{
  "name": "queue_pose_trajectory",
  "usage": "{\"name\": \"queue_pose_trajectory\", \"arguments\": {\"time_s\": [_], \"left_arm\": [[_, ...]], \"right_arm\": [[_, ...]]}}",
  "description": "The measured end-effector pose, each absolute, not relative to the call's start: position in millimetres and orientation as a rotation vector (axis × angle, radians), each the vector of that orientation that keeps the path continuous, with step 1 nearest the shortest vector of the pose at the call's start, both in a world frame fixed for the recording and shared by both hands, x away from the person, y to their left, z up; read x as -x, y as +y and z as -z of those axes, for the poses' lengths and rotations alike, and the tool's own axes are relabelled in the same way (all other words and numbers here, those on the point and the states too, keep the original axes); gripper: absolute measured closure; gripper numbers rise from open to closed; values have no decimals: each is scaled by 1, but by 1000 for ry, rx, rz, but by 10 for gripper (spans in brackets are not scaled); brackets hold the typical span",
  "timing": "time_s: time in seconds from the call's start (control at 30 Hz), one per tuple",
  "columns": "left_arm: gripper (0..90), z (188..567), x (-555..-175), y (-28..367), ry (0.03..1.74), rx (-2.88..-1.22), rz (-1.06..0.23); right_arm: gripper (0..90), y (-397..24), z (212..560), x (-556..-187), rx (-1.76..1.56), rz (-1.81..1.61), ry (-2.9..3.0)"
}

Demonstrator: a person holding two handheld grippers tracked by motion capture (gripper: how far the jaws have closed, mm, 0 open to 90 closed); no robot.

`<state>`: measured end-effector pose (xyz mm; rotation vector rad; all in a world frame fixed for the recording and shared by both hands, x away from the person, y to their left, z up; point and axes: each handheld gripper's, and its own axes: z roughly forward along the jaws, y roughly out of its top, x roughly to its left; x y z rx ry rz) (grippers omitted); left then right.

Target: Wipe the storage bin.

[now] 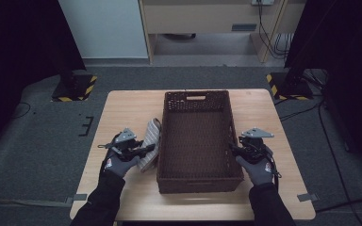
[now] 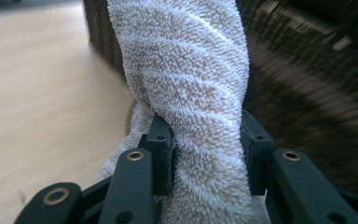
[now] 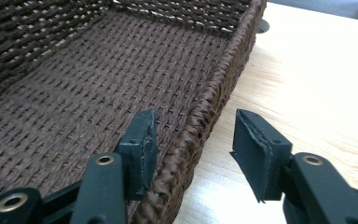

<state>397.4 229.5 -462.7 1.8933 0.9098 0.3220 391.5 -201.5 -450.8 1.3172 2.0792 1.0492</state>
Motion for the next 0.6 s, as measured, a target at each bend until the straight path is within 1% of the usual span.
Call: {"name": "queue_pose_trajectory", "arguments": {"time_s": [0.1,0.2,0.27,0.4,0.6], "left_arm": [[625,447,-391,229,868,-1873,-336],[625,444,-389,223,845,-1909,-348],[625,450,-389,220,842,-1946,-354],[624,467,-392,215,869,-2014,-346],[623,490,-396,208,907,-2098,-346]], "right_arm": [[464,-202,448,-389,-1297,-1082,2085],[470,-201,448,-385,-1271,-1093,2105],[479,-201,449,-384,-1266,-1071,2125],[525,-201,452,-385,-1258,-1036,2145],[567,-201,454,-385,-1280,-1067,2139]]}}
